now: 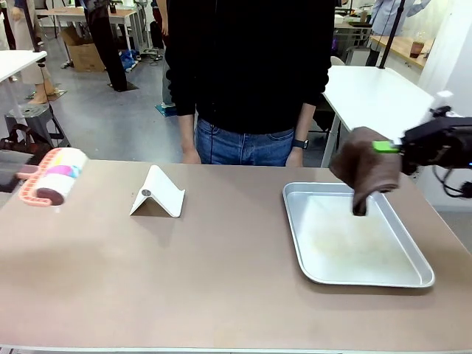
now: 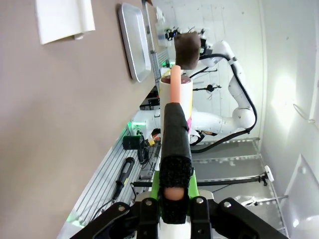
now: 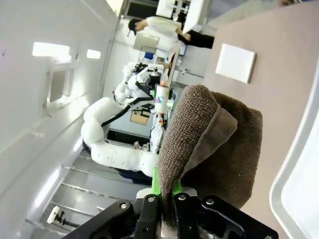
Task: Clean the surface of the table.
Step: Return the Lint Roller and towel to their original positions.
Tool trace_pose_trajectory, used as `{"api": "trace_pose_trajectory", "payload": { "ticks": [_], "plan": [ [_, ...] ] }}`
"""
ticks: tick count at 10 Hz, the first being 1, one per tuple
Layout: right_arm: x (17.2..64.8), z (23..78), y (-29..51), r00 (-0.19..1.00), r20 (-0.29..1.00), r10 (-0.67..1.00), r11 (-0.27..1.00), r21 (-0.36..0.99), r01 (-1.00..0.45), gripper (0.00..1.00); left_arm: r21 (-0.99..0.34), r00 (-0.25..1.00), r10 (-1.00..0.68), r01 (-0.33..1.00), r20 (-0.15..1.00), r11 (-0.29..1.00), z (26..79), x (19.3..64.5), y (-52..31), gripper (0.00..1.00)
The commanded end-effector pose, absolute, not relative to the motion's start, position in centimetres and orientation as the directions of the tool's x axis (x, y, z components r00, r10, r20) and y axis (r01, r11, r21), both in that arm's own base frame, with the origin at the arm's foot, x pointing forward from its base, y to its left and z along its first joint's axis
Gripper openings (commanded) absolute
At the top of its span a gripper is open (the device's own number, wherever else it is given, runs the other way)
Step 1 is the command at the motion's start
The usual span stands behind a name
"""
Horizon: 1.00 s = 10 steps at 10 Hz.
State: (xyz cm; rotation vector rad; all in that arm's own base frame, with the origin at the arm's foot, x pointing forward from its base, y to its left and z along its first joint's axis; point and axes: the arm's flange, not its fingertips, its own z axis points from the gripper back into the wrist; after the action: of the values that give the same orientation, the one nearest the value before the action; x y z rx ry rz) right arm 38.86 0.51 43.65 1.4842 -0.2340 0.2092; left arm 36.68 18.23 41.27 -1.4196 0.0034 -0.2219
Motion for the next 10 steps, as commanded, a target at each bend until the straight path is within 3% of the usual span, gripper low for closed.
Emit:
{"api": "trace_pose_trajectory", "payload": {
  "ticks": [1,5,7,8,10],
  "plan": [
    [40.0,43.5,6.6,0.949,0.313,-0.029,0.075,0.948,-0.31,0.07,-0.966,0.985,-0.088,0.161,0.146,0.201,42.8,36.9,13.2,0.22],
    [41.5,40.7,14.5,0.952,0.303,0.055,0.088,0.948,-0.306,0.07,-0.948,0.991,0.011,0.125,0.134,0.294,42.8,39.7,5.8,0.22],
    [41.1,40.7,11.7,0.96,0.264,0.098,0.027,0.963,-0.267,0.07,-0.943,0.989,-0.023,0.148,0.148,0.299,42.8,39.4,6.9,0.22],
    [40.5,40.4,14.8,0.96,0.271,0.07,0.099,0.956,-0.277,0.07,-0.943,0.989,-0.023,0.148,0.148,0.299,42.8,39.4,6.9,0.22],
    [40.5,40.4,14.8,0.96,0.271,0.07,0.099,0.956,-0.277,0.07,-0.943,0.989,-0.023,0.148,0.148,0.299,42.8,39.4,6.9,0.22]
  ]
}}
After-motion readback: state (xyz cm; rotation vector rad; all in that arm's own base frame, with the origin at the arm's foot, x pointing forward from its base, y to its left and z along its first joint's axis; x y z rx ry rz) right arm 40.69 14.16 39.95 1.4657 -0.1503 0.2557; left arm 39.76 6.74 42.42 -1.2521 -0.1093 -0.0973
